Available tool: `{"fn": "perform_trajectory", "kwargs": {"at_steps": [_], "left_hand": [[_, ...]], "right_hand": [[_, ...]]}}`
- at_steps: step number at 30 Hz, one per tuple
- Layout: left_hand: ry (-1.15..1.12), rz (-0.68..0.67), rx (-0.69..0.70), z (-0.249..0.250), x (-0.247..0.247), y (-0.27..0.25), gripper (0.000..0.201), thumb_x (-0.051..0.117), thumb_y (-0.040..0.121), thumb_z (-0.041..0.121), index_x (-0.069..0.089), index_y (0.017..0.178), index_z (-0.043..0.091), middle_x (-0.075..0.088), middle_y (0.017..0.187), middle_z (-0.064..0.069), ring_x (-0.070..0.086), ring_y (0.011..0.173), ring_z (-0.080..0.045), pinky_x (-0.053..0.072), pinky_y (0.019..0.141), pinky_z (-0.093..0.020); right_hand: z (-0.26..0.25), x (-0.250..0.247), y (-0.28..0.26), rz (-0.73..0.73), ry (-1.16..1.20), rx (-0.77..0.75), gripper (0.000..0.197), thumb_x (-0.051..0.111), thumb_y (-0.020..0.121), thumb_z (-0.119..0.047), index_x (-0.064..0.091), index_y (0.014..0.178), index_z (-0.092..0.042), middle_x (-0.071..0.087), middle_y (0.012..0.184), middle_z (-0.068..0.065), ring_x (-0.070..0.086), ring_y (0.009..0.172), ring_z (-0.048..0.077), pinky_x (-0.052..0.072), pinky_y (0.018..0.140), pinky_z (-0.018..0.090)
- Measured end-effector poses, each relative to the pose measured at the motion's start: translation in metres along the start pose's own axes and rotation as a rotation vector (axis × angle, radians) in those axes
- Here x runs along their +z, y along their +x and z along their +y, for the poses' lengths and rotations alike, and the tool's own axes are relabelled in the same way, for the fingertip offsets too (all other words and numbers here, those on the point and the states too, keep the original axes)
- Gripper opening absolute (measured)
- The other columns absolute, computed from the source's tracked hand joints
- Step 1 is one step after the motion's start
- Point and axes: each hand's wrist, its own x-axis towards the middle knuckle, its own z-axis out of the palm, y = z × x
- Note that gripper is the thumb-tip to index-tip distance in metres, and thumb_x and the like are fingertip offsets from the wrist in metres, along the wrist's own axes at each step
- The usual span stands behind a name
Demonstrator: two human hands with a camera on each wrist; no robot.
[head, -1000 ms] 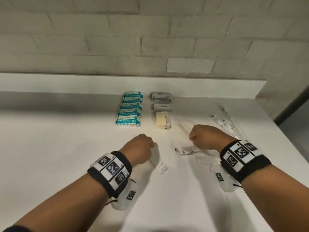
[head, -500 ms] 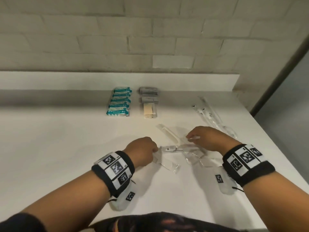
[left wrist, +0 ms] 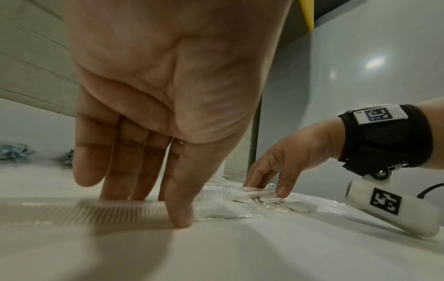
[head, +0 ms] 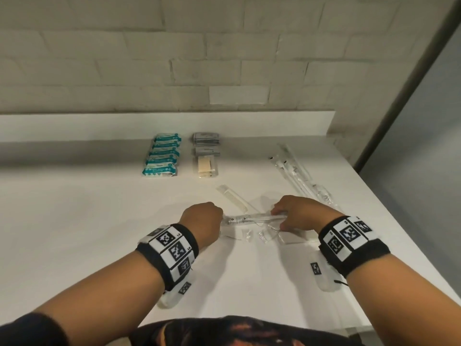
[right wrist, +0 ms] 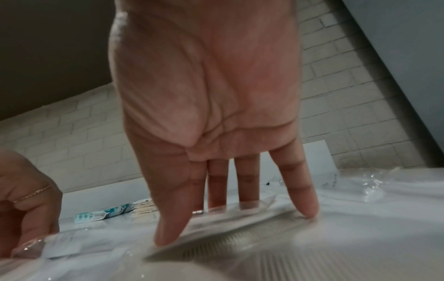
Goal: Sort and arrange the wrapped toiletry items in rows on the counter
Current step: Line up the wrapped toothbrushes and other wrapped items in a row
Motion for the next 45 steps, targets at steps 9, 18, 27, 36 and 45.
{"fn": "perform_trajectory", "kwargs": {"at_steps": [9, 18, 27, 36, 45], "left_hand": [[-0.128, -0.008, -0.036, 0.005, -0.002, 0.002, 0.059, 0.067, 0.08, 0.035, 0.038, 0.129, 0.017, 0.06, 0.111, -0.002, 0.06, 0.097, -0.023, 0.046, 0.072, -0.031], [-0.014, 0.032, -0.002, 0.061, -0.001, 0.024, 0.044, 0.056, 0.089, 0.032, 0.045, 0.13, 0.021, 0.049, 0.123, -0.005, 0.051, 0.11, -0.026, 0.039, 0.091, -0.036], [-0.368, -0.082, -0.125, 0.077, -0.022, 0.031, 0.027, 0.035, 0.097, 0.014, 0.048, 0.12, 0.008, 0.057, 0.114, -0.009, 0.054, 0.093, -0.024, 0.04, 0.074, -0.031], [-0.739, 0.092, -0.292, 0.126, -0.046, 0.091, 0.05, 0.057, 0.086, 0.052, 0.048, 0.115, 0.013, 0.057, 0.101, -0.001, 0.056, 0.087, -0.02, 0.039, 0.069, -0.029], [-0.702, -0.022, -0.351, 0.151, -0.056, 0.171, 0.084, 0.064, 0.08, 0.054, 0.029, 0.14, 0.007, 0.057, 0.128, -0.009, 0.059, 0.111, -0.027, 0.046, 0.079, -0.031]], "right_hand": [[-0.001, 0.006, -0.001, 0.025, -0.079, -0.06, 0.053, 0.063, 0.082, -0.029, 0.052, 0.133, -0.032, 0.051, 0.131, -0.008, 0.055, 0.114, 0.017, 0.046, 0.093, 0.029], [0.075, -0.021, -0.022, 0.299, 0.417, 0.118, 0.037, 0.066, 0.085, -0.029, 0.06, 0.122, -0.024, 0.06, 0.121, -0.001, 0.058, 0.098, 0.014, 0.044, 0.083, 0.025], [0.133, -0.019, 0.0, 0.055, 0.154, 0.369, 0.029, 0.053, 0.08, -0.005, 0.048, 0.108, -0.005, 0.058, 0.087, 0.008, 0.06, 0.075, 0.023, 0.046, 0.058, 0.028], [0.124, -0.039, 0.019, 0.201, 0.364, 0.121, 0.034, 0.059, 0.087, -0.038, 0.053, 0.106, -0.01, 0.054, 0.092, 0.001, 0.052, 0.078, 0.017, 0.039, 0.062, 0.028], [0.144, -0.052, 0.046, 0.056, 0.12, 0.135, 0.021, 0.05, 0.083, -0.012, 0.054, 0.103, -0.01, 0.058, 0.094, 0.005, 0.053, 0.076, 0.02, 0.04, 0.06, 0.026]]}}
